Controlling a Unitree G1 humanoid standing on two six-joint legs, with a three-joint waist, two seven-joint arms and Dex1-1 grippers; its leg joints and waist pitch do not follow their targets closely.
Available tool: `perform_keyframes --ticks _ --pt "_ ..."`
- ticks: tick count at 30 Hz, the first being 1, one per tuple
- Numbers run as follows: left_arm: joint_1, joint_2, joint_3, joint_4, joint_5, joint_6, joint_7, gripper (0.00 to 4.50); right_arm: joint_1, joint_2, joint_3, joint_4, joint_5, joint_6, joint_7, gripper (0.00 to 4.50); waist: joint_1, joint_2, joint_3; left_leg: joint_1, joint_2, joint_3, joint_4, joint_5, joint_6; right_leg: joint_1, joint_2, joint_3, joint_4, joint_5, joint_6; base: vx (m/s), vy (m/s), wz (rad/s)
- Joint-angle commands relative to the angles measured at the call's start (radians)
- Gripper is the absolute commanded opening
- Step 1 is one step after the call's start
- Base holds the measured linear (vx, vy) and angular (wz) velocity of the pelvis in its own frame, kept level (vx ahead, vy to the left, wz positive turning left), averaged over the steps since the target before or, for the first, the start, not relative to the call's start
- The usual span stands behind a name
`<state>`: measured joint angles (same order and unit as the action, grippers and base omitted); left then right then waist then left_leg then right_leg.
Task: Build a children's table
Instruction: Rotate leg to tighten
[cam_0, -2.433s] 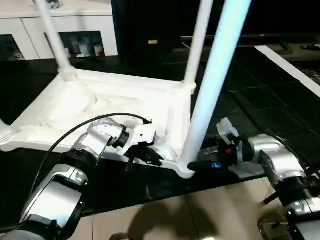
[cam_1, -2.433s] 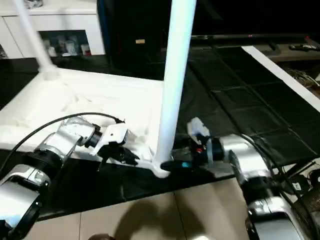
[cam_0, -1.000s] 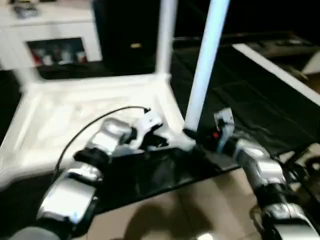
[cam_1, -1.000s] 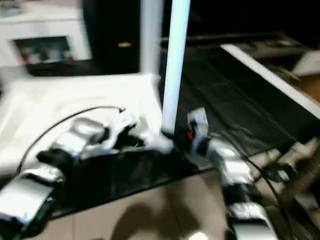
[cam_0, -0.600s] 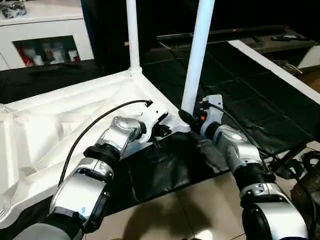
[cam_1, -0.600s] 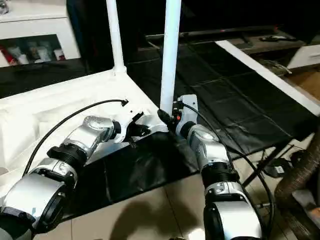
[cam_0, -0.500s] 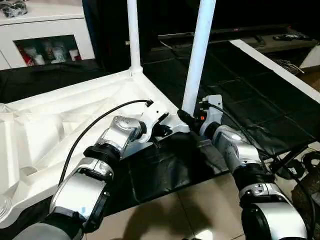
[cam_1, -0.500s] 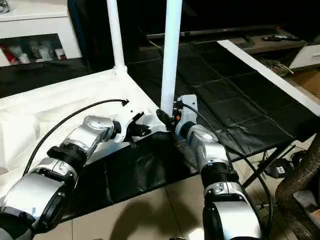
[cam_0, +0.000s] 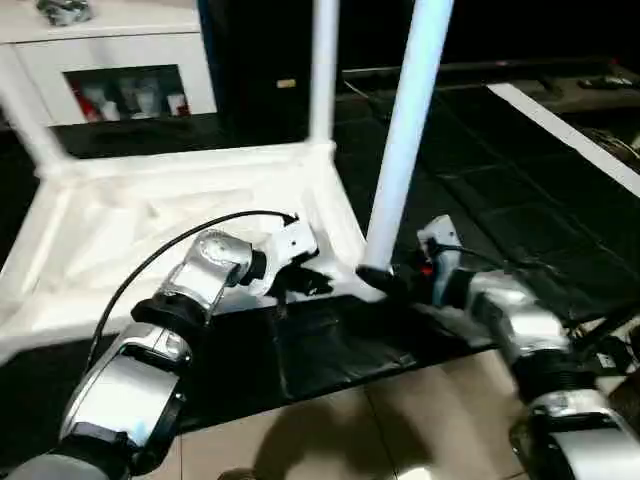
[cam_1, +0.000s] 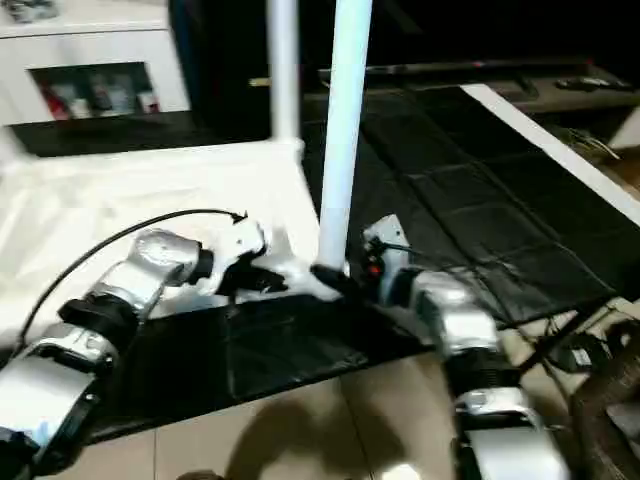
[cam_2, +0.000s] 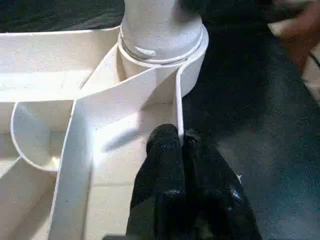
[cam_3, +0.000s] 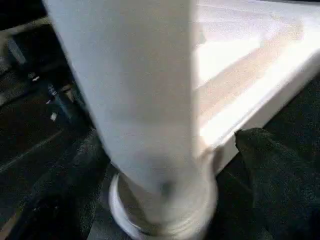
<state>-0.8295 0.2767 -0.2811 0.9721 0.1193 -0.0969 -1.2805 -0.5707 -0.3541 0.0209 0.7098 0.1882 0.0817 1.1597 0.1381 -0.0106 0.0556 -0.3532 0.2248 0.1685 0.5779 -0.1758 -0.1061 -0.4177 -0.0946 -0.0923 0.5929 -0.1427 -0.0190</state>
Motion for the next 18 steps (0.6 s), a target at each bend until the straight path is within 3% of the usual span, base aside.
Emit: perform_keyframes --ticks 1,5,9,10,11,16,18 --pt "-0.003 0.016 -0.041 -0.023 0.01 -0.059 -0.111 0.0 -0.001 -0.027 0.024 -0.012 0.004 -0.041 0.098 4.25 -0.004 -0.006 -0.074 0.001 0.005 0.015 -0.059 -0.216 0.071 0.068 -0.047 0.04 -0.06 -0.243 -0.229 0.0 0.0 0.0" --pt "0.005 0.026 -0.063 -0.034 0.016 -0.09 -0.176 0.0 -0.009 -0.041 0.054 -0.023 0.022 -0.026 0.222 4.25 0.001 -0.007 -0.073 0.003 0.005 0.016 -0.059 -0.227 0.074 0.064 -0.048 0.04 -0.066 -0.299 -0.213 0.0 0.0 0.0" --pt "0.001 0.033 -0.085 -0.025 0.03 -0.116 -0.192 0.0 -0.024 -0.039 0.096 -0.009 0.016 -0.022 0.302 3.9 0.003 -0.004 -0.073 0.004 0.01 0.014 -0.061 -0.232 0.067 0.061 -0.046 0.039 -0.061 -0.281 -0.227 0.0 0.0 0.0" --pt "0.0 0.033 -0.087 -0.021 0.033 -0.123 -0.191 0.0 -0.028 -0.037 0.101 0.0 0.013 -0.029 0.309 3.87 0.003 -0.012 -0.074 0.004 0.009 0.014 -0.061 -0.231 0.066 0.061 -0.045 0.039 -0.061 -0.28 -0.226 0.0 0.0 0.0" --pt "0.0 0.033 -0.087 -0.021 0.033 -0.123 -0.191 0.0 -0.028 -0.037 0.101 0.0 0.013 -0.029 0.309 3.8 0.004 -0.008 -0.074 0.003 0.01 0.013 -0.061 -0.226 0.063 0.061 -0.047 0.04 -0.059 -0.282 -0.226 0.0 0.0 0.0" --pt "-0.001 0.022 -0.083 -0.018 0.03 -0.133 -0.179 0.0 -0.06 0.009 0.117 0.051 -0.003 -0.059 0.314 3.34 0.004 -0.011 -0.074 0.002 0.01 0.013 -0.061 -0.228 0.056 0.059 -0.051 0.04 -0.061 -0.318 -0.212 0.0 0.0 0.0" --pt "0.004 0.022 -0.083 -0.022 0.028 -0.135 -0.181 0.0 -0.064 0.019 0.12 0.052 0.001 -0.054 0.32 3.1 0.004 -0.011 -0.075 0.0 0.01 0.013 -0.06 -0.213 0.061 0.06 -0.05 0.04 -0.058 -0.289 -0.217 0.0 0.0 0.0"
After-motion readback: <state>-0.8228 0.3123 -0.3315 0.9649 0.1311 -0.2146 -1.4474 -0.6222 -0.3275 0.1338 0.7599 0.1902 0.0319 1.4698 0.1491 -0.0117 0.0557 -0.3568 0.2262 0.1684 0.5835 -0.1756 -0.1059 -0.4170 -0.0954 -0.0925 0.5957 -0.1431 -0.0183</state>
